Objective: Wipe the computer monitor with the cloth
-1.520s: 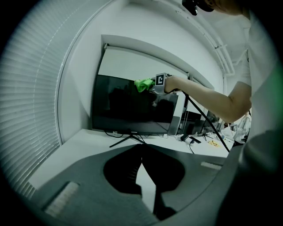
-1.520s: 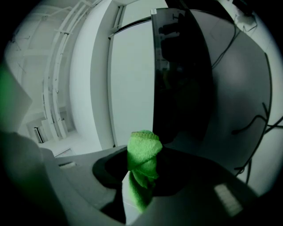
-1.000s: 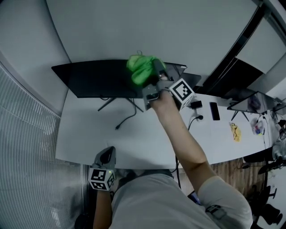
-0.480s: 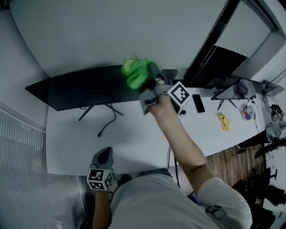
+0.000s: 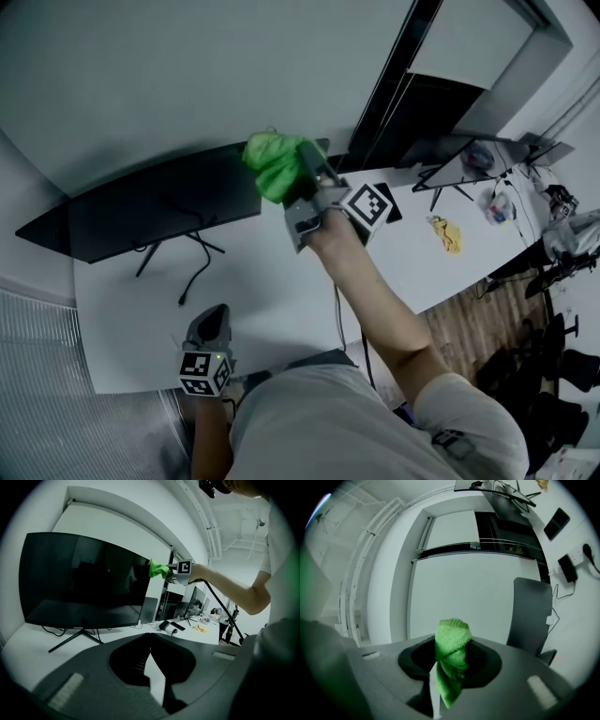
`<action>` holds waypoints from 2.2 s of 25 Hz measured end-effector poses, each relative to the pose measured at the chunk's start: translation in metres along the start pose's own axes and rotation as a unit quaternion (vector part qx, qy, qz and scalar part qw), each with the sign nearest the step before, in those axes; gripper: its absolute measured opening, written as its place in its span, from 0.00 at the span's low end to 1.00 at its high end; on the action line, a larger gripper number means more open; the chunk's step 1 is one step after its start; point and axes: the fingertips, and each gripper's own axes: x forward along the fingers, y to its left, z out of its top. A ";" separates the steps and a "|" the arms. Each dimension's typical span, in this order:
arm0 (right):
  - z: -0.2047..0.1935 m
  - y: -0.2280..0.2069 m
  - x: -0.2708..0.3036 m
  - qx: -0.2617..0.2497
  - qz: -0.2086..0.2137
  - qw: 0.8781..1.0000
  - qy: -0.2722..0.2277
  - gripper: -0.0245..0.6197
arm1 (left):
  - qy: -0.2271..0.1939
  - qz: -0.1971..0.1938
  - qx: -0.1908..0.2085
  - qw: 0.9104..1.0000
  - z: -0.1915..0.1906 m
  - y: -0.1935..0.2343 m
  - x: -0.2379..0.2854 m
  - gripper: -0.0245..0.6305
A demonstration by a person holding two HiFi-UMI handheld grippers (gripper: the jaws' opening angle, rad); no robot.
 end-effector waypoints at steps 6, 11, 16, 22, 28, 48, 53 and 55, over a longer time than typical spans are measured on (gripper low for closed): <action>0.021 -0.021 -0.025 -0.034 -0.023 0.999 0.006 0.24 | 0.004 -0.025 0.011 1.000 0.014 -0.009 0.027 0.05; 0.022 -0.039 -0.055 -0.113 -0.037 0.992 0.032 0.24 | 0.009 -0.048 0.023 0.999 0.024 -0.014 0.044 0.05; 0.017 -0.057 -0.090 -0.180 -0.060 0.980 0.055 0.24 | 0.010 -0.069 0.035 0.997 0.033 -0.020 0.055 0.05; -0.002 -0.061 -0.128 -0.306 -0.081 0.943 0.099 0.24 | 0.005 -0.087 0.046 0.995 0.042 -0.025 0.059 0.05; -0.021 -0.068 -0.158 -0.442 -0.094 0.880 0.143 0.24 | -0.011 -0.096 0.053 0.994 0.051 -0.024 0.059 0.05; -0.064 -0.085 -0.215 -0.625 -0.076 0.737 0.246 0.24 | -0.039 -0.135 0.081 0.987 0.067 -0.043 0.061 0.05; -0.061 -0.090 -0.219 -0.618 -0.082 0.741 0.250 0.24 | -0.038 -0.131 0.084 0.987 0.063 -0.047 0.058 0.05; -0.060 -0.092 -0.220 -0.616 -0.085 0.742 0.251 0.24 | -0.038 -0.129 0.083 0.987 0.062 -0.046 0.057 0.05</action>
